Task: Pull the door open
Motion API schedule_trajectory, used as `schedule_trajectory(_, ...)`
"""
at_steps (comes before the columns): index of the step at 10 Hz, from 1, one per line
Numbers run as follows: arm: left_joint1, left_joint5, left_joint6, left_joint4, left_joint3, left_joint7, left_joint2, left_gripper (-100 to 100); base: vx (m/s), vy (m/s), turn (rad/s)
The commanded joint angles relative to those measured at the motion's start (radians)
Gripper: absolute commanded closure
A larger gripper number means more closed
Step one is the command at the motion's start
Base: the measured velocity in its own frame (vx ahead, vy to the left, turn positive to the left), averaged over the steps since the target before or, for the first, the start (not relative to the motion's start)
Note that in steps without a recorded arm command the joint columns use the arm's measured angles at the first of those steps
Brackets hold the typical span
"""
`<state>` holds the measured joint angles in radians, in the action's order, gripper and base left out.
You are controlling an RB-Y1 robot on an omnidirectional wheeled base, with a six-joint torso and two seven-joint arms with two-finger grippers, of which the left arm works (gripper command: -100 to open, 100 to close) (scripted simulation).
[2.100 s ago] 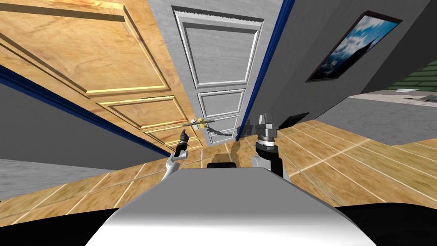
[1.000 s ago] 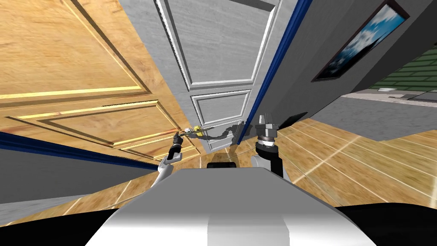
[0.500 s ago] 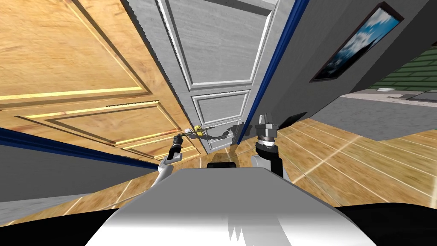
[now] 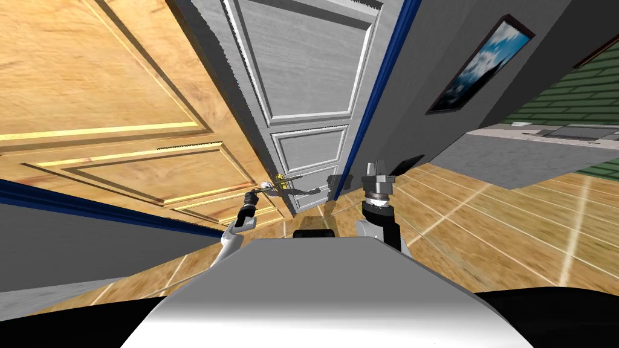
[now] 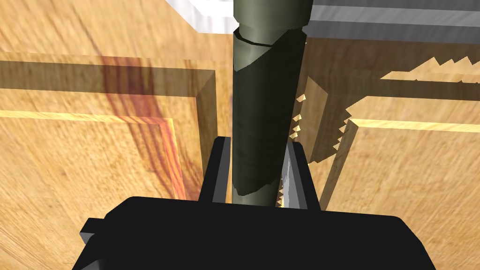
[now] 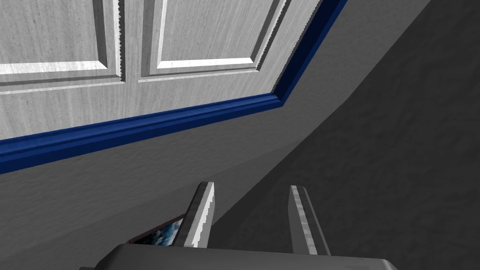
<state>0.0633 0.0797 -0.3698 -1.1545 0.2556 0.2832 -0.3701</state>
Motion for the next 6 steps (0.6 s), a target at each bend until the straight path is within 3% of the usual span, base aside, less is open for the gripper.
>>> schedule_trajectory(1, 0.011, 0.0, -0.007, -0.001, -0.017, 0.015, -0.01, 100, -0.168, -0.011, -0.096)
schedule_trajectory(6, 0.033, -0.005, -0.031, -0.027, -0.087, 0.064, -0.04, 100, -0.208, 0.049, -0.144)
